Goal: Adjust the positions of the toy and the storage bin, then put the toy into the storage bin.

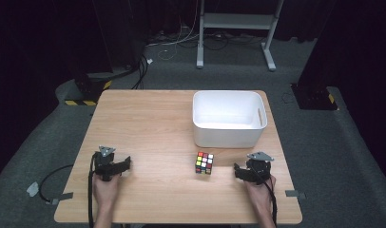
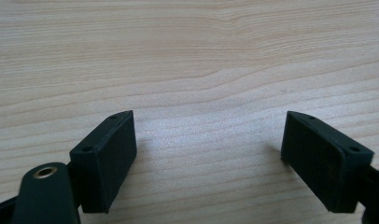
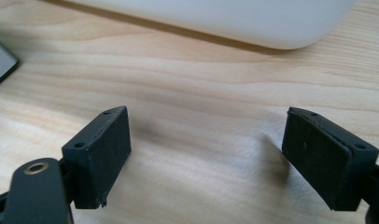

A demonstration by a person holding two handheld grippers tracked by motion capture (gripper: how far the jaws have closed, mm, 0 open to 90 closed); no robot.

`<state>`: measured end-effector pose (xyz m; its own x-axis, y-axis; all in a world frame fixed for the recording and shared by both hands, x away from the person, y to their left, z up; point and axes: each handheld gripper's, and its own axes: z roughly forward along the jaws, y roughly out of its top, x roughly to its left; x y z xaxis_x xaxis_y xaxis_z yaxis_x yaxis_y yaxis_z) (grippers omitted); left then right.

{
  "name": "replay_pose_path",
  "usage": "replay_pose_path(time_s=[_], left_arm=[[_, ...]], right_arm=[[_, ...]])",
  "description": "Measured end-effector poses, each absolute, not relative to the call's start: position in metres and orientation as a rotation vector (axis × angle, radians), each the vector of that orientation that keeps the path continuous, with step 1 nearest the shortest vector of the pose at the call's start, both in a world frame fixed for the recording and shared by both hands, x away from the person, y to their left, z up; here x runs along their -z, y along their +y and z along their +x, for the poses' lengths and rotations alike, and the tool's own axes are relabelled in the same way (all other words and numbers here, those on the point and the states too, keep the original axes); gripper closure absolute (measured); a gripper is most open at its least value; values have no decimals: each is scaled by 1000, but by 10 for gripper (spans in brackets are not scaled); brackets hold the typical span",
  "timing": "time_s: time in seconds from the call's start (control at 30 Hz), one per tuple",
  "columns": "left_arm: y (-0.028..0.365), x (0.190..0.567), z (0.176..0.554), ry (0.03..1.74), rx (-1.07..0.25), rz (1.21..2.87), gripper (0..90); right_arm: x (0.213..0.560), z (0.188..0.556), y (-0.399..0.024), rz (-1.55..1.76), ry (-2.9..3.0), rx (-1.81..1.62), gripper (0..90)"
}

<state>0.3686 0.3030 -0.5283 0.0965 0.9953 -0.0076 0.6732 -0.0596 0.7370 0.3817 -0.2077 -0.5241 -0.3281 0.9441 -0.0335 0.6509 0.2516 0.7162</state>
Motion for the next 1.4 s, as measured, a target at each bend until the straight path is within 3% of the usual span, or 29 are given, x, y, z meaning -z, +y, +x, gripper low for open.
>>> replay_pose_path(time_s=[1.4], left_arm=[[303,528,369,1637,-713,1800,184]], right_arm=[[516,337,-172,1231,2215,-1038,120]])
